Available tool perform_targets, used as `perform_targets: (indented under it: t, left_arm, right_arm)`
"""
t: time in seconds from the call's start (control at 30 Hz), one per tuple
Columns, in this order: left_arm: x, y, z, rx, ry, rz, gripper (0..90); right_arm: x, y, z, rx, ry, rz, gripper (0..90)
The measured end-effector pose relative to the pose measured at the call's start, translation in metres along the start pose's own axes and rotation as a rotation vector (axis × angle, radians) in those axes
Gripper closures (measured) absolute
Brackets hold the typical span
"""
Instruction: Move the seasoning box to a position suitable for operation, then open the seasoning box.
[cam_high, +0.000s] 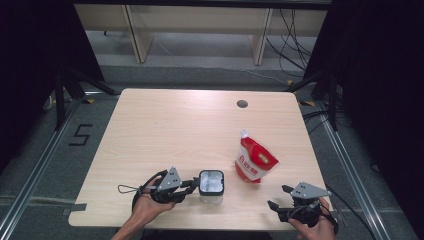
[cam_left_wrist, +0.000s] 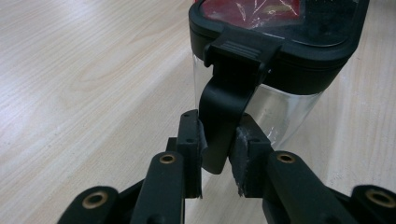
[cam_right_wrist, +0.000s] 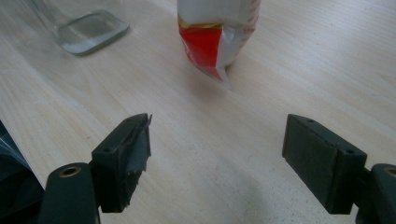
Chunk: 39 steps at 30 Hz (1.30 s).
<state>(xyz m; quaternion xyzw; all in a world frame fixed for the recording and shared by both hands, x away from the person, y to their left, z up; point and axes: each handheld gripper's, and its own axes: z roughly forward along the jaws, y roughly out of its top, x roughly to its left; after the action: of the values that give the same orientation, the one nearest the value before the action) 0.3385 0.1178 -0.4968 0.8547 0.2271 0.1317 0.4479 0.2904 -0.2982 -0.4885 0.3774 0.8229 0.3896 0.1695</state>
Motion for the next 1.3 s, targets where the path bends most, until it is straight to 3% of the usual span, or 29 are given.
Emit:
perform_targets:
  t: [0.03, 0.07, 0.17, 0.23, 0.27, 0.3, 0.43, 0.47, 0.53, 0.57, 0.73, 0.77, 0.8, 0.83, 0.87, 0.93, 0.97, 1.1, 1.2, 1.23, 1.27, 1.3]
  left_arm:
    - [-0.001, 0.0, 0.0, 0.001, 0.002, -0.029, 73.8]
    - [0.002, 0.0, 0.0, 0.001, -0.005, -0.002, 73.6]
    - [0.002, 0.0, -0.001, -0.002, 0.01, -0.027, 69.6]
    - [0.003, 0.0, 0.0, 0.0, 0.033, -0.028, 67.5]
    - [0.005, 0.001, -0.001, -0.003, 0.026, -0.002, 66.4]
    - [0.004, 0.001, -0.001, -0.002, 0.032, -0.042, 64.4]
    - [0.005, 0.003, -0.007, -0.02, 0.025, -0.049, 56.6]
    - [0.005, 0.003, -0.01, -0.023, 0.028, -0.041, 54.7]
    - [0.003, 0.002, -0.014, -0.052, 0.025, -0.071, 51.7]
    - [0.005, 0.003, -0.018, -0.043, 0.025, -0.056, 50.5]
    - [0.006, 0.002, -0.027, -0.069, 0.029, -0.121, 45.3]
    - [0.008, 0.003, -0.029, -0.06, 0.026, -0.109, 44.1]
    - [0.007, 0.004, -0.03, -0.067, 0.022, -0.134, 43.2]
    - [0.008, 0.004, -0.031, -0.066, 0.021, -0.13, 43.1]
    - [0.009, 0.006, -0.032, -0.062, 0.015, -0.121, 43.1]
    - [0.008, 0.007, -0.033, -0.08, 0.008, -0.133, 43.8]
    - [0.006, 0.008, -0.034, -0.083, 0.007, -0.159, 44.4]
    - [0.005, 0.013, -0.038, -0.102, -0.004, -0.166, 51.4]
    - [0.004, 0.017, -0.041, -0.125, 0.018, -0.156, 60.8]
    - [0.006, 0.018, -0.042, -0.125, 0.022, -0.132, 64.3]
    - [0.005, 0.02, -0.042, -0.132, 0.027, -0.125, 68.5]
    - [0.005, 0.021, -0.042, -0.136, 0.033, -0.122, 71.5]
  right_arm:
    - [0.0, 0.0, 0.0, -0.002, 0.001, -0.001, 24.2]
    - [0.0, 0.0, 0.0, -0.006, 0.0, -0.004, 24.3]
    - [-0.002, -0.001, 0.0, -0.001, 0.013, -0.015, 24.3]
    - [-0.002, -0.002, 0.0, -0.004, 0.003, 0.004, 24.2]
    - [-0.004, -0.002, 0.001, -0.005, 0.006, -0.009, 24.2]
    - [-0.003, -0.002, 0.0, -0.003, 0.001, -0.003, 24.2]
    - [-0.001, -0.002, 0.0, 0.008, 0.007, 0.024, 24.2]
    - [-0.003, -0.002, 0.0, -0.006, 0.001, -0.005, 24.2]
    - [-0.001, -0.002, 0.0, 0.0, 0.002, 0.014, 24.2]
    - [-0.004, -0.001, 0.0, -0.007, 0.0, -0.016, 24.2]
    - [-0.003, -0.001, 0.001, -0.005, 0.003, -0.019, 24.1]
    - [-0.002, 0.0, 0.001, -0.004, 0.008, -0.015, 24.1]
    - [0.002, 0.0, 0.0, 0.008, 0.013, 0.026, 24.0]
    - [0.0, 0.0, 0.0, -0.001, 0.011, 0.001, 24.0]
    - [0.0, 0.0, 0.0, -0.002, 0.008, -0.003, 23.9]
    - [0.001, 0.0, 0.001, 0.003, 0.016, 0.007, 23.4]
    - [0.0, 0.0, 0.001, -0.007, 0.009, -0.009, 23.2]
    - [0.001, 0.0, 0.001, -0.008, 0.014, -0.001, 21.9]
    - [0.0, 0.001, 0.001, -0.013, 0.04, -0.02, 21.6]
    - [0.005, 0.001, 0.0, -0.012, 0.038, 0.014, 21.7]
    - [0.003, 0.002, 0.001, -0.031, 0.036, -0.029, 22.1]
    - [0.004, 0.003, 0.001, -0.032, 0.037, -0.029, 22.6]
